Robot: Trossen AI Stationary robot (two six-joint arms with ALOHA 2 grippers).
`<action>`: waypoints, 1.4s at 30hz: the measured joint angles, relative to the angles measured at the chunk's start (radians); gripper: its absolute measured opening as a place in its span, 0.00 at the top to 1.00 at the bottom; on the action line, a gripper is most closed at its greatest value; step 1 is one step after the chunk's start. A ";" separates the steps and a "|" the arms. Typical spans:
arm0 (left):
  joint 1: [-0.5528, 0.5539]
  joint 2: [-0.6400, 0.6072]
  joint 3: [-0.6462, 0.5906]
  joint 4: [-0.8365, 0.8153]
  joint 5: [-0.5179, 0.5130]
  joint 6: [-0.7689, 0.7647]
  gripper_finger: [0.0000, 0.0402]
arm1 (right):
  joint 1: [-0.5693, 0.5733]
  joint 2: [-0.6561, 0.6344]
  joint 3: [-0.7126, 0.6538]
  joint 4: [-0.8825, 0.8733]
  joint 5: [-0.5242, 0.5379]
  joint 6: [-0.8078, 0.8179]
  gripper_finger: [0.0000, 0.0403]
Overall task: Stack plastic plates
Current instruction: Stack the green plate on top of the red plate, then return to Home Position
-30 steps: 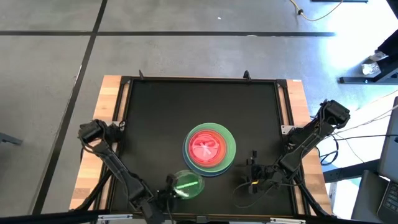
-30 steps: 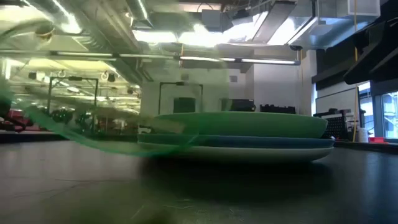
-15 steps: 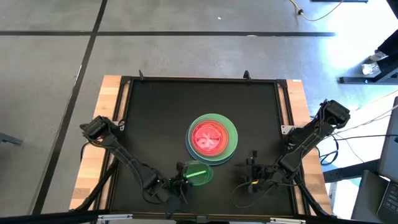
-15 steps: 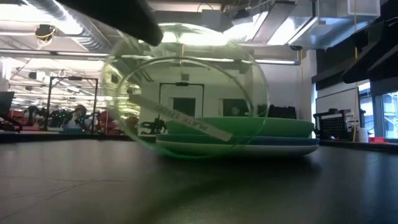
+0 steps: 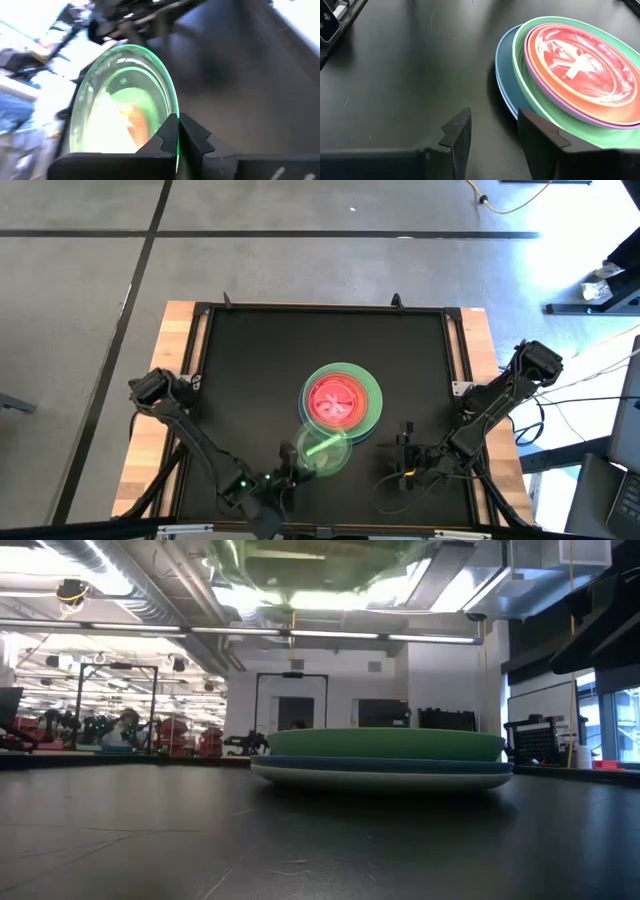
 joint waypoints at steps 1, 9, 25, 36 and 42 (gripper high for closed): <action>0.007 0.000 0.000 -0.005 -0.030 0.003 1.00 | 0.000 0.000 0.000 0.000 0.000 0.000 0.62; 0.162 0.000 -0.079 0.006 0.059 -0.019 1.00 | 0.000 0.000 0.000 0.000 0.000 0.000 0.62; 0.444 0.002 -0.237 0.172 0.382 -0.070 0.99 | 0.000 0.000 0.000 0.000 0.002 0.000 0.62; 0.449 -0.004 -0.237 0.186 0.457 -0.080 0.77 | 0.000 0.000 0.000 0.000 -0.006 -0.002 0.62; 0.442 -0.096 -0.236 0.068 0.457 -0.024 0.75 | 0.000 -0.009 0.000 0.002 -0.008 -0.117 0.62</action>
